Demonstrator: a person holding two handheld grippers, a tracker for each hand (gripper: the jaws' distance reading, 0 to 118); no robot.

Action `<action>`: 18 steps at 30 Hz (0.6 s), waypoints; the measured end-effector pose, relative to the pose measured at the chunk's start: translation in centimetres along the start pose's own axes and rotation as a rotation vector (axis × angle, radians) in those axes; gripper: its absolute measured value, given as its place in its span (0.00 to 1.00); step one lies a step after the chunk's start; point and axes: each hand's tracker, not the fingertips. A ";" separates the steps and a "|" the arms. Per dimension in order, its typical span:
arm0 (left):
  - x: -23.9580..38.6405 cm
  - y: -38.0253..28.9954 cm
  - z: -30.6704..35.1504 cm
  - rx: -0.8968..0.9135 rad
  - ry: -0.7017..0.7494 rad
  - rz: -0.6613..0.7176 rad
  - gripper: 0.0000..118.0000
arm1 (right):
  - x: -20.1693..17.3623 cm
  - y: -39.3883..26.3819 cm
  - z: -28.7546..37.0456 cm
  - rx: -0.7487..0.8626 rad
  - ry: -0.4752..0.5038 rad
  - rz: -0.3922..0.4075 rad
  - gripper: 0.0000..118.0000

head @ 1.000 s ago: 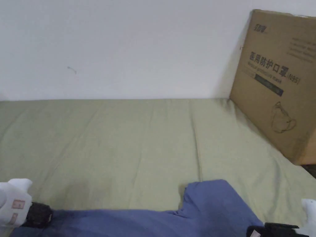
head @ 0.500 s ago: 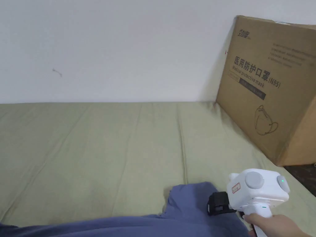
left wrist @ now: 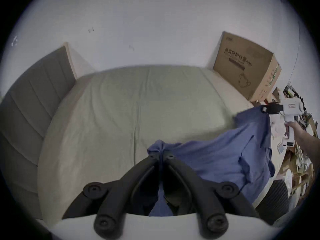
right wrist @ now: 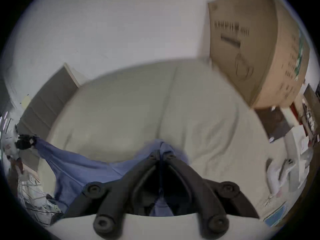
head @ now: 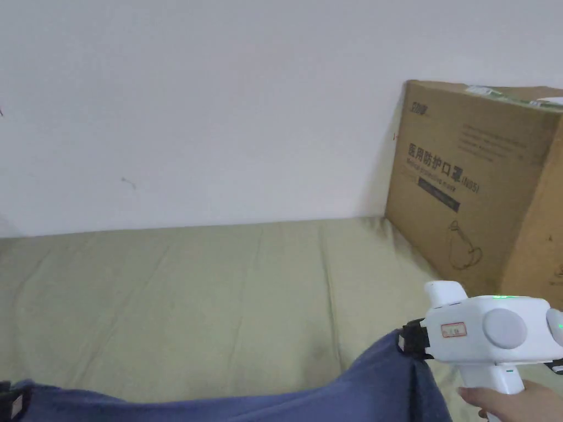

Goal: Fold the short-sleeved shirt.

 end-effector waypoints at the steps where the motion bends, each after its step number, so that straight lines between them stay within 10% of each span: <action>1: 0.2 0.8 1.5 0.043 0.003 0.000 0.01 | -0.4 0.9 2.3 0.037 -0.004 0.003 0.00; 18: 0.1 15.5 15.2 0.369 0.050 0.033 0.01 | -5.4 18.2 21.5 0.432 -0.096 0.042 0.00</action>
